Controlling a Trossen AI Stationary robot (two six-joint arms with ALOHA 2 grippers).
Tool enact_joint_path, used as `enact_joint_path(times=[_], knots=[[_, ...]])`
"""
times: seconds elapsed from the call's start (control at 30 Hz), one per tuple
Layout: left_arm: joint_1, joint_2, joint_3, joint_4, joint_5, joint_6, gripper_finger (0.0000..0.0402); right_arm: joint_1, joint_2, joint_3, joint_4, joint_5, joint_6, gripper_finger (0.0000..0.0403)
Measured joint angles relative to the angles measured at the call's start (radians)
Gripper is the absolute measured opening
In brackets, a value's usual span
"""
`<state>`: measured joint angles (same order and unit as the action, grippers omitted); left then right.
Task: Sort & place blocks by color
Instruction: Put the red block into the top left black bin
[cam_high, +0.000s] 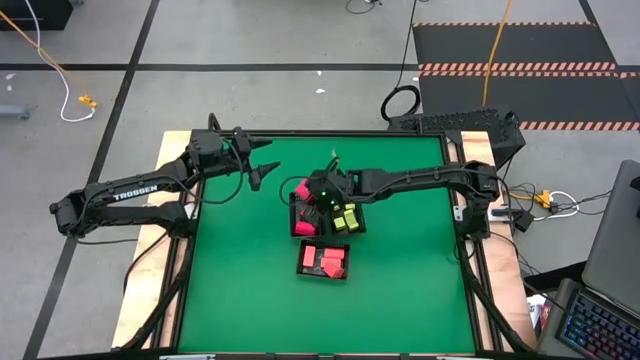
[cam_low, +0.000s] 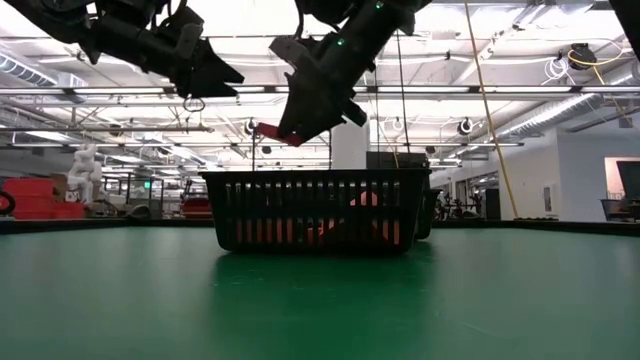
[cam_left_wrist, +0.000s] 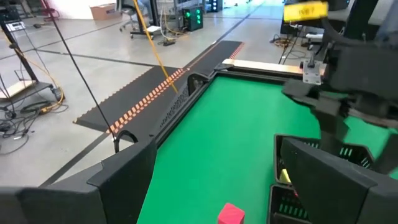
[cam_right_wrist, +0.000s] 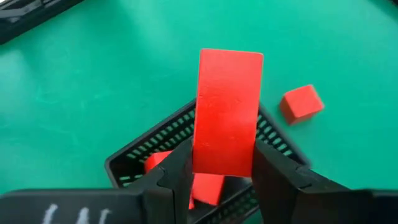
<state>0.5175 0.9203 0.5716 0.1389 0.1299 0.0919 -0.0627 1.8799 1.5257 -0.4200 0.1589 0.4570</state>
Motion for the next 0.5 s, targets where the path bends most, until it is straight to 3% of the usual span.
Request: enact_joint_path(times=[0.5], knots=[[0.0, 0.0, 0.0, 0.012, 0.0, 0.008, 0.0347, 0.026, 0.029, 0.001, -0.007, -0.012, 0.046, 0.0123]])
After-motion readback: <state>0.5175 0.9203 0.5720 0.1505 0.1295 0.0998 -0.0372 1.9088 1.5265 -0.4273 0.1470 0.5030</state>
